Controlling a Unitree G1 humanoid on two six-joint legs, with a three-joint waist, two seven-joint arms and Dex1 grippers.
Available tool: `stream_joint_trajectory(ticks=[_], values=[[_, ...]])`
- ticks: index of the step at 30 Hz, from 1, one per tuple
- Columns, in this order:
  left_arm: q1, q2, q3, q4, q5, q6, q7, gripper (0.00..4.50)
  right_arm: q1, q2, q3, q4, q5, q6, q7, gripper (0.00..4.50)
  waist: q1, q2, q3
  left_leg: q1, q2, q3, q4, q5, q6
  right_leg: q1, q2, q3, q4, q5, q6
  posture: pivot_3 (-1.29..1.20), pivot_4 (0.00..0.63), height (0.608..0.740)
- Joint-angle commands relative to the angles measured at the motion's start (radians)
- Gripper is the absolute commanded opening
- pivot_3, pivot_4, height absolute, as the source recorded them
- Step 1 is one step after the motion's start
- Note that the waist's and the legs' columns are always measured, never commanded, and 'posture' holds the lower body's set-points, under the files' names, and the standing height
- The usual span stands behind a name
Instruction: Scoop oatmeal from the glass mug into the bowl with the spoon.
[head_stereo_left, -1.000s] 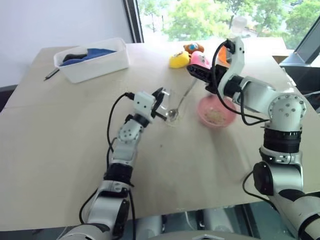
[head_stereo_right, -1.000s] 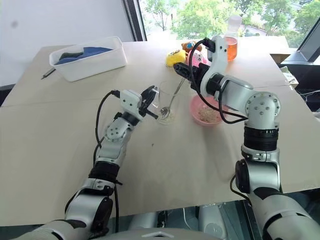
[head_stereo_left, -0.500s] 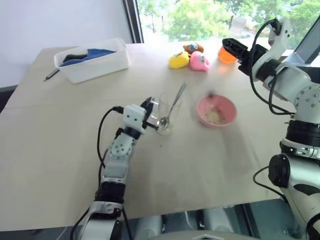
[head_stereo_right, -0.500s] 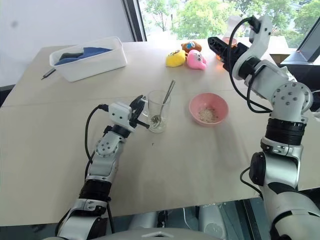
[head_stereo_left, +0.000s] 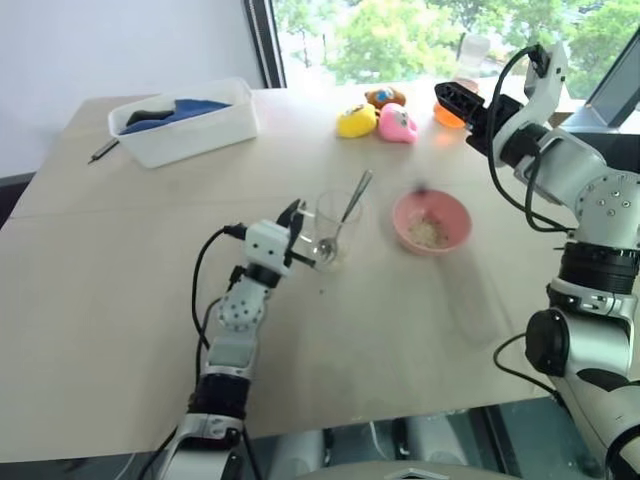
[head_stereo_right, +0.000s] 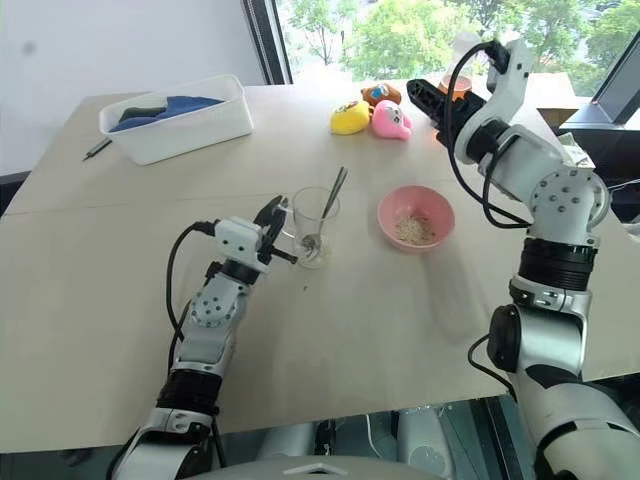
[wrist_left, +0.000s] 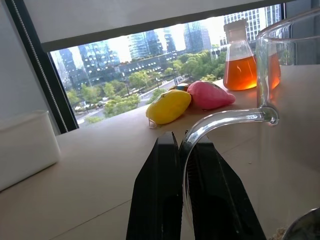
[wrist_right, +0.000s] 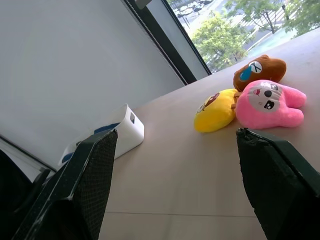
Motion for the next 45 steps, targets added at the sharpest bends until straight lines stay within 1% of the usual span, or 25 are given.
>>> stream_joint_trajectory(ticks=[1, 2, 3, 4, 6, 7, 12, 17, 21, 27, 30, 32, 34, 35, 38, 40, 43, 45], values=[[0.032, 0.025, 0.000, 0.005, 0.009, -0.005, -0.016, 0.00, -0.042, 0.002, -0.012, -0.033, 0.008, -0.002, 0.016, 3.82, -0.001, 0.000, 0.000, 0.000, 0.000, 0.000, 0.000, 0.000, 0.000, 0.000, 0.000, 0.000, 0.000, 0.000, 0.000, 0.00, 0.150, 0.740], [0.033, 0.030, 0.001, 0.009, 0.011, -0.007, -0.016, 0.00, -0.043, 0.003, -0.011, -0.033, 0.007, -0.002, 0.017, 3.82, -0.001, 0.000, 0.000, 0.000, 0.000, 0.000, 0.000, 0.000, 0.000, 0.000, 0.000, 0.000, 0.000, 0.000, 0.000, 0.00, 0.150, 0.740], [0.033, 0.034, 0.002, 0.014, 0.016, -0.009, -0.013, 0.78, -0.042, 0.004, -0.009, -0.034, 0.004, -0.002, 0.018, 3.87, -0.001, 0.000, 0.000, 0.001, 0.000, 0.000, 0.000, 0.000, 0.000, 0.000, 0.000, 0.000, 0.000, 0.000, 0.000, 0.00, 0.150, 0.740], [0.032, 0.037, 0.003, 0.020, 0.022, -0.009, -0.008, 1.00, -0.040, 0.005, -0.008, -0.034, 0.002, -0.002, 0.018, 3.87, 0.000, 0.000, 0.000, 0.001, 0.000, 0.000, 0.000, 0.000, 0.000, 0.000, 0.000, 0.000, 0.000, 0.000, 0.000, 0.00, 0.150, 0.740], [0.028, 0.042, 0.003, 0.032, 0.040, -0.011, 0.009, 1.95, -0.035, 0.007, -0.007, -0.032, -0.001, 0.003, 0.016, 3.87, 0.002, 0.000, 0.000, 0.000, 0.000, 0.000, 0.000, 0.000, 0.000, 0.000, 0.000, 0.000, 0.000, 0.000, 0.000, 0.00, 0.150, 0.740], [0.027, 0.042, 0.000, 0.037, 0.040, -0.006, 0.007, 2.30, -0.033, 0.008, -0.006, -0.032, -0.003, 0.005, 0.016, 3.87, 0.003, 0.000, 0.000, 0.000, 0.000, 0.000, 0.000, 0.000, 0.000, 0.000, 0.000, 0.000, 0.000, 0.000, 0.000, 0.00, 0.150, 0.740], [0.030, 0.046, -0.010, 0.032, 0.041, -0.002, -0.010, 2.30, -0.027, 0.015, -0.004, -0.035, -0.005, 0.010, 0.023, 3.87, 0.005, 0.000, 0.000, 0.000, 0.000, 0.000, 0.000, 0.000, 0.000, 0.000, 0.000, 0.000, 0.000, 0.000, 0.000, 0.00, 0.150, 0.740], [0.059, 0.059, -0.004, -0.040, 0.024, 0.023, -0.026, 2.30, -0.002, -0.004, -0.008, -0.061, 0.009, 0.028, 0.059, 3.87, 0.005, 0.000, 0.000, 0.000, 0.000, 0.000, 0.000, 0.000, 0.000, 0.000, 0.000, 0.000, 0.000, 0.000, 0.000, 0.00, 0.150, 0.740], [0.127, 0.091, 0.005, -0.164, -0.003, 0.061, -0.065, 2.30, 0.047, -0.034, -0.015, -0.117, 0.034, 0.057, 0.108, 3.87, 0.005, 0.000, 0.000, -0.001, 0.001, -0.002, -0.001, 0.000, 0.000, 0.000, -0.001, 0.000, -0.001, 0.000, 0.000, 0.00, 0.150, 0.740], [0.222, 0.153, 0.048, -0.384, -0.068, 0.164, -0.105, 2.30, 0.140, -0.076, -0.022, -0.184, 0.029, 0.040, 0.175, 3.87, 0.007, 0.000, 0.000, -0.002, 0.001, -0.004, -0.001, 0.000, 0.000, 0.000, -0.002, -0.001, -0.001, 0.000, 0.000, 0.00, 0.150, 0.740], [0.272, 0.169, 0.059, -0.474, -0.096, 0.216, -0.123, 2.30, 0.184, -0.092, -0.018, -0.221, 0.021, 0.025, 0.216, 3.87, 0.008, 0.000, 0.000, -0.002, 0.001, -0.004, -0.001, 0.000, 0.001, 0.000, -0.002, -0.001, -0.001, 0.000, 0.000, 0.00, 0.150, 0.740], [0.331, 0.180, 0.063, -0.539, -0.131, 0.264, -0.141, 2.30, 0.248, -0.118, -0.009, -0.262, -0.006, 0.001, 0.258, 3.87, 0.010, 0.000, 0.000, -0.002, 0.001, -0.004, -0.001, -0.001, 0.001, 0.000, -0.003, 0.000, -0.001, 0.000, 0.000, 0.00, 0.150, 0.740], [0.409, 0.176, 0.082, -0.607, -0.246, 0.365, -0.161, 2.30, 0.340, -0.167, -0.004, -0.296, -0.051, -0.016, 0.298, 3.87, 0.013, 0.000, 0.000, -0.003, 0.001, -0.005, -0.001, -0.001, 0.002, 0.000, -0.003, -0.001, -0.002, 0.000, 0.000, 0.00, 0.150, 0.740], [0.450, 0.185, 0.097, -0.633, -0.279, 0.393, -0.175, 2.30, 0.398, -0.193, -0.011, -0.313, -0.070, -0.034, 0.332, 3.87, 0.014, 0.000, 0.000, -0.003, 0.001, -0.005, -0.001, -0.002, 0.003, 0.000, -0.004, -0.001, -0.003, 0.000, 0.000, 0.00, 0.150, 0.740], [0.550, 0.213, 0.135, -0.681, -0.324, 0.430, -0.209, 2.30, 0.572, -0.262, -0.032, -0.352, -0.124, -0.103, 0.452, 3.87, 0.027, -0.002, -0.001, -0.003, 0.000, -0.005, -0.001, -0.002, 0.003, 0.000, -0.004, -0.001, -0.003, 0.000, 0.000, 0.00, 0.150, 0.740], [0.606, 0.234, 0.159, -0.713, -0.340, 0.451, -0.226, 2.30, 0.708, -0.292, -0.036, -0.392, -0.168, -0.193, 0.558, 3.87, 0.034, -0.001, 0.000, -0.003, 0.000, -0.006, -0.001, -0.003, 0.006, 0.001, -0.005, -0.002, -0.005, 0.000, 0.000, 0.00, 0.150, 0.740], [0.669, 0.254, 0.191, -0.749, -0.367, 0.490, -0.241, 2.30, 0.889, -0.257, -0.074, -0.477, -0.175, -0.326, 0.684, 3.87, 0.036, -0.001, 0.000, -0.002, 0.000, -0.006, 0.000, -0.005, 0.008, 0.002, -0.004, -0.002, -0.004, 0.000, 0.000, 0.00, 0.150, 0.740], [0.717, 0.251, 0.208, -0.758, -0.389, 0.506, -0.251, 2.30, 1.008, -0.268, -0.029, -0.548, -0.233, -0.393, 0.757, 3.87, 0.033, 0.000, 0.000, 0.002, 0.000, -0.005, 0.000, -0.005, 0.009, 0.004, -0.003, -0.001, -0.004, 0.000, 0.000, 0.00, 0.150, 0.740]])
